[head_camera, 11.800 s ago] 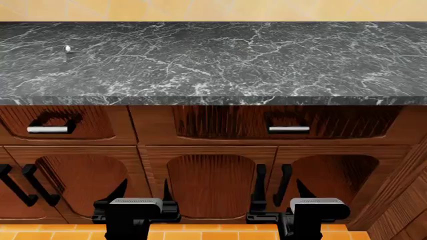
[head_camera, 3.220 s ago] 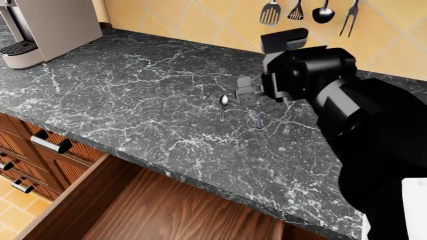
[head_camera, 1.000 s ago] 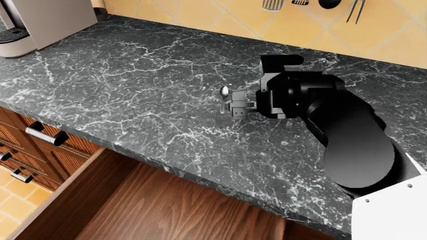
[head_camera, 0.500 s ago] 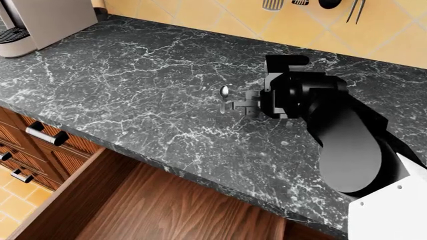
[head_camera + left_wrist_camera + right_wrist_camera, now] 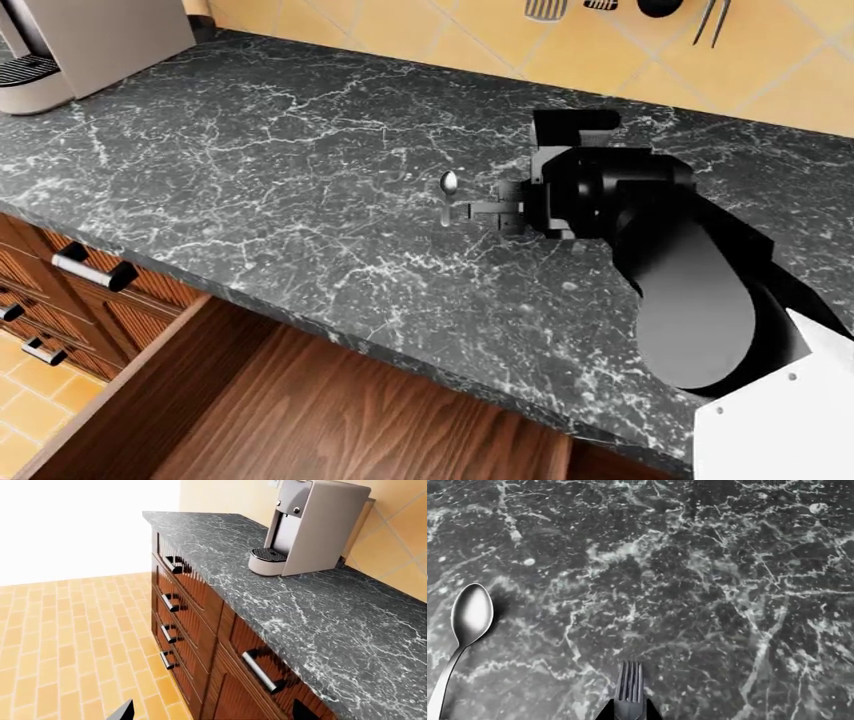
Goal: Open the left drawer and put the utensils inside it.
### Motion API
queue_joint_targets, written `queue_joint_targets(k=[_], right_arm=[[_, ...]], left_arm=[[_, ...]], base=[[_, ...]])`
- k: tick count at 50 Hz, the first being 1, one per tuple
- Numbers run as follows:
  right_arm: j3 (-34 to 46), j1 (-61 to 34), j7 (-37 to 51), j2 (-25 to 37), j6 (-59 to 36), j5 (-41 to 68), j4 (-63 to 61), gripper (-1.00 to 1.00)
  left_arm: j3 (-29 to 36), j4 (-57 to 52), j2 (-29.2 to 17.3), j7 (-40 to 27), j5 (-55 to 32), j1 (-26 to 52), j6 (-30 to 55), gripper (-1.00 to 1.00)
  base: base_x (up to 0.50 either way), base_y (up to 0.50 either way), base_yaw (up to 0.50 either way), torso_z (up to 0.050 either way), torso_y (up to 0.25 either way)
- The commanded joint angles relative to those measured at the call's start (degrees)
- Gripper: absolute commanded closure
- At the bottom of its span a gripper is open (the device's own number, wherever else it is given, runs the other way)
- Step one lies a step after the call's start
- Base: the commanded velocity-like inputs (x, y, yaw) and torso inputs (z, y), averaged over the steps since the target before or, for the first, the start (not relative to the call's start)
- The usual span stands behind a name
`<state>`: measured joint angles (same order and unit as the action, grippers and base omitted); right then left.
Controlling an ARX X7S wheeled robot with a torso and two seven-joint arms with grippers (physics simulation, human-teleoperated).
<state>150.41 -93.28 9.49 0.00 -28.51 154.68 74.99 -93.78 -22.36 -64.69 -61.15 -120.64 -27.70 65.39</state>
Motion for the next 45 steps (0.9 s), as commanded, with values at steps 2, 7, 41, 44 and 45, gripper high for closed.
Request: queue_joint_targets(k=[2,7,41,44,45], right_arm=[[1.53,-1.84,-0.62,0.02,-0.7,-5.79,-0.01,1.0],[-3.79,-5.29,-3.31,0.01,-2.64,-13.43,-0.03,1.0],[-23.8,-29.96,28.89,26.45,24.6,-52.32,-116.71,1.0],[-24.05,-28.21,31.09,23.87,24.76,-53.07,-118.01,1.0],[-24.08,-27.73,31.63,23.33,24.81,-53.2,-118.22,1.0]], left_arm=[[0.56,-0.12,0.23,0.15,0.09,0.33,-0.04,-1.0],[-0.2,0.23,0.59,0.26,-0.08,0.31,0.72,-1.0],[0.43,-0.14,2.46,1.06,0.22,1.5,1.15,-1.0],[0.28,-0.18,2.91,1.12,0.31,1.5,1.52,-1.0],[0.18,-0.13,2.91,1.13,0.3,1.51,1.59,-1.0]], base=[[0.0,0.0,0.0,0.0,0.0],[0.0,0.0,0.0,0.0,0.0],[0.0,0.0,0.0,0.0,0.0],[0.0,0.0,0.0,0.0,0.0],[0.0,0.0,0.0,0.0,0.0]])
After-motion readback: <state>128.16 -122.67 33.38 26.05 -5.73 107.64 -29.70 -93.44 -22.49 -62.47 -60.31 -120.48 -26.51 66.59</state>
